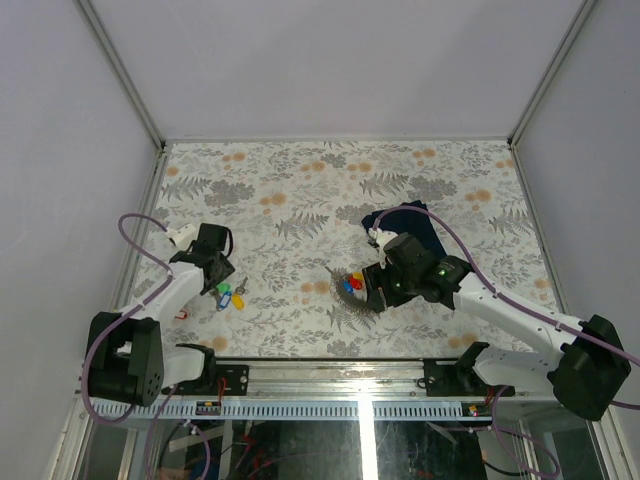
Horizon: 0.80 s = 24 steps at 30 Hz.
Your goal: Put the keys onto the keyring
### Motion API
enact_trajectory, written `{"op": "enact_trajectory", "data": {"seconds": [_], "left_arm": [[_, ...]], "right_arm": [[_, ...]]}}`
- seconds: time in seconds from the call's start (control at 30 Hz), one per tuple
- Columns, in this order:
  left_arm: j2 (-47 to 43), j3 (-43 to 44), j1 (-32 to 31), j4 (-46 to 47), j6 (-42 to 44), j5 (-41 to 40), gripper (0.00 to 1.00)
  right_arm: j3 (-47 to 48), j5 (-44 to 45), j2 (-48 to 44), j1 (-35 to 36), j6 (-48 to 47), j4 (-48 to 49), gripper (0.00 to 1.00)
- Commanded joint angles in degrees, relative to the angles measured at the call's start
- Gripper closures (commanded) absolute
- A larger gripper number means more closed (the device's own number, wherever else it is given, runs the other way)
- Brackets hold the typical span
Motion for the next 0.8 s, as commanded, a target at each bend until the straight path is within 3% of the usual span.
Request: {"op": "enact_trajectory", "data": {"seconds": [0.0, 0.3, 0.43, 0.6, 0.77], "left_arm": [[2.5, 0.8, 0.5, 4.1, -0.2, -2.3, 0.50], [6.0, 0.7, 0.9, 2.6, -3.2, -3.2, 0.60], [6.8, 0.3, 1.0, 3.1, -3.7, -3.1, 0.72], [5.8, 0.4, 1.0, 2.7, -3.6, -3.3, 1.00], [4.4, 0.6, -0.1, 2.6, -1.9, -1.8, 1.00]], "right_arm": [[1.3, -1.1, -0.9, -0.1, -0.5, 0.6, 0.30], [2.2, -1.8, -1.0, -0.1, -0.8, 0.2, 0.30], [2.4, -1.7, -1.3, -0.2, -1.3, 0.0, 0.29], [2.2, -1.4, -1.7, -0.1, -1.7, -0.1, 0.27], [2.0, -1.4, -2.5, -0.1, -1.9, -0.3, 0.24]]}}
